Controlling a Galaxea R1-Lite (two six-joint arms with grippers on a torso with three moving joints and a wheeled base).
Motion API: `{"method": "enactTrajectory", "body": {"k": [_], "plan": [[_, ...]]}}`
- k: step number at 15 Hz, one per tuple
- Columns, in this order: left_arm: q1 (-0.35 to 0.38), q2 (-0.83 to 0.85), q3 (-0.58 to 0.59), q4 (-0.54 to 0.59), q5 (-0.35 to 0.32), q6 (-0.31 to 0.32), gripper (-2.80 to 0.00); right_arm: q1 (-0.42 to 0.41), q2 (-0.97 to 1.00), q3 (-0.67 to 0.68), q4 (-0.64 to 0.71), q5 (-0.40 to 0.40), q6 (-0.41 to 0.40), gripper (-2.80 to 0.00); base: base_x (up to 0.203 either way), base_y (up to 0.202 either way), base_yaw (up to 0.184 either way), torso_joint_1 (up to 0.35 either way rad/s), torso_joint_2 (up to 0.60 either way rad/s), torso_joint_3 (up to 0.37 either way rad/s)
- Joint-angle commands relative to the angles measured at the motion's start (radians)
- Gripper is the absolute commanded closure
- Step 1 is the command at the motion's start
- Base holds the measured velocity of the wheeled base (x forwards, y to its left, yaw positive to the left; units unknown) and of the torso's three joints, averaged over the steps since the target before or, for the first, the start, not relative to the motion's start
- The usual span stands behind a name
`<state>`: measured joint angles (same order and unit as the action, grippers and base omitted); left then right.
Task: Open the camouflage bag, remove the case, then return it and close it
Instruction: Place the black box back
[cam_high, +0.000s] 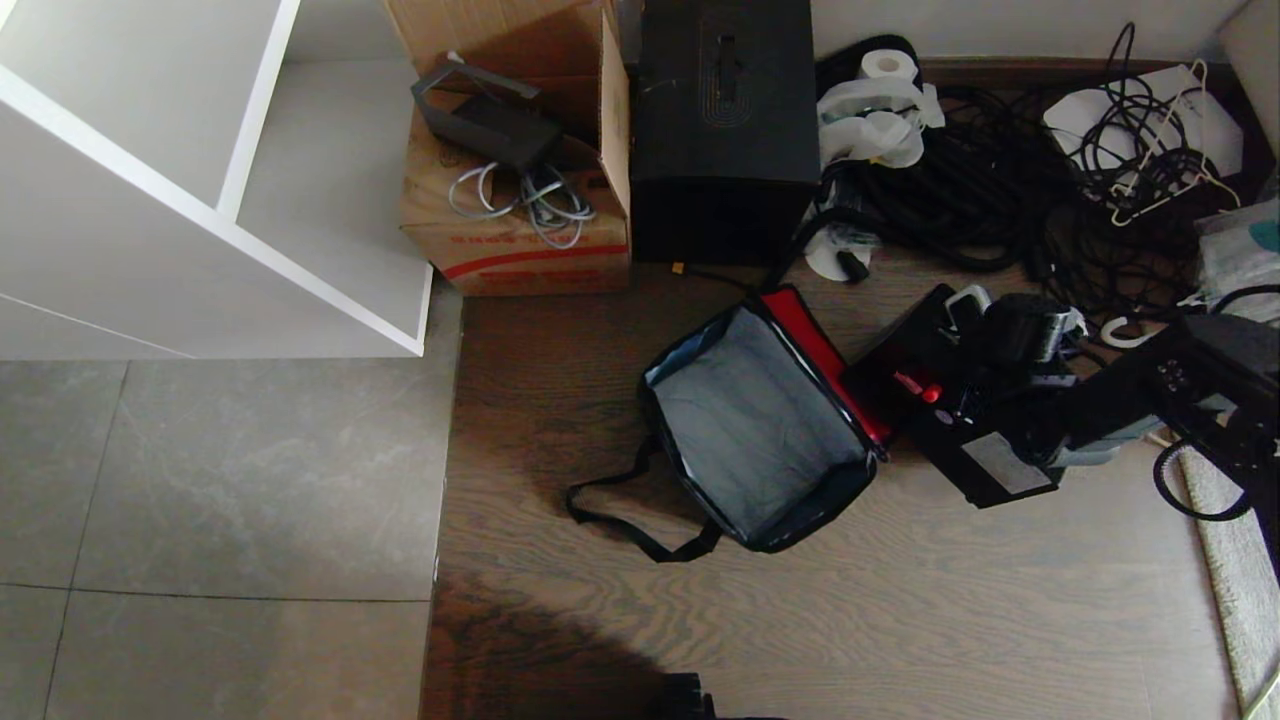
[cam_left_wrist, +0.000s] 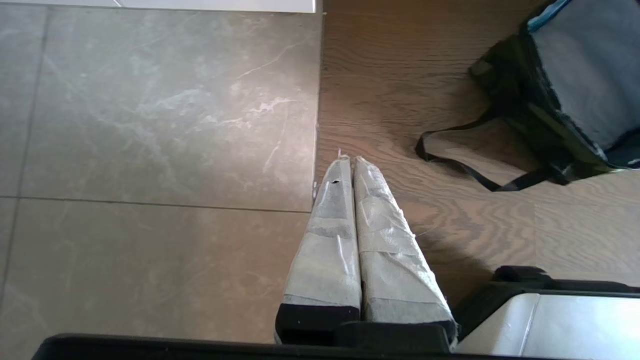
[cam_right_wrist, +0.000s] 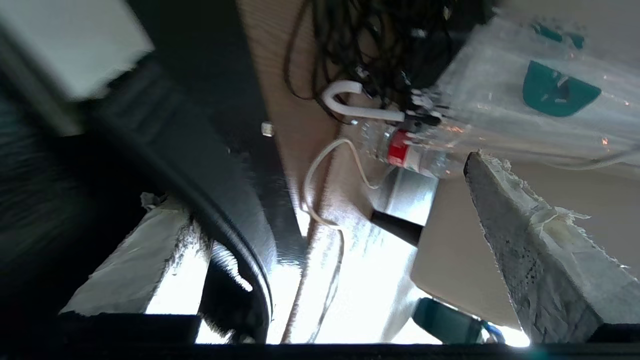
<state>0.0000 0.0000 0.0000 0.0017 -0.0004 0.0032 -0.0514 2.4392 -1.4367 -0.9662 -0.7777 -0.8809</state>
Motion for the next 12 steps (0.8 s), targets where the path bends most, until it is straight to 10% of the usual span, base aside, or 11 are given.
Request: {"method": "enactTrajectory", "body": {"k": [1,9,10,12], "plan": [[0.0,0.0,0.0,0.0,0.0,0.0,0.0,-0.02,0.039,-0.059,0.025,-0.014,-0.008,-2.8,0.0,0.0,0.0,0.0,0.0,0.0],[0.0,0.0,0.0,0.0,0.0,0.0,0.0,-0.041,0.063,-0.084,0.131,-0.014,0.003,-2.8,0.0,0.0,0.0,0.0,0.0,0.0],[0.0,0.0,-0.001,0.0,0.0,0.0,0.0,-0.039,0.057,-0.077,0.132,-0.012,0.006,0.0,0.0,0.0,0.0,0.0,0.0,0.0],[0.0,0.0,0.0,0.0,0.0,0.0,0.0,-0.034,0.051,-0.065,0.13,-0.014,0.009,0.0,0.0,0.0,0.0,0.0,0.0,0.0]]}}
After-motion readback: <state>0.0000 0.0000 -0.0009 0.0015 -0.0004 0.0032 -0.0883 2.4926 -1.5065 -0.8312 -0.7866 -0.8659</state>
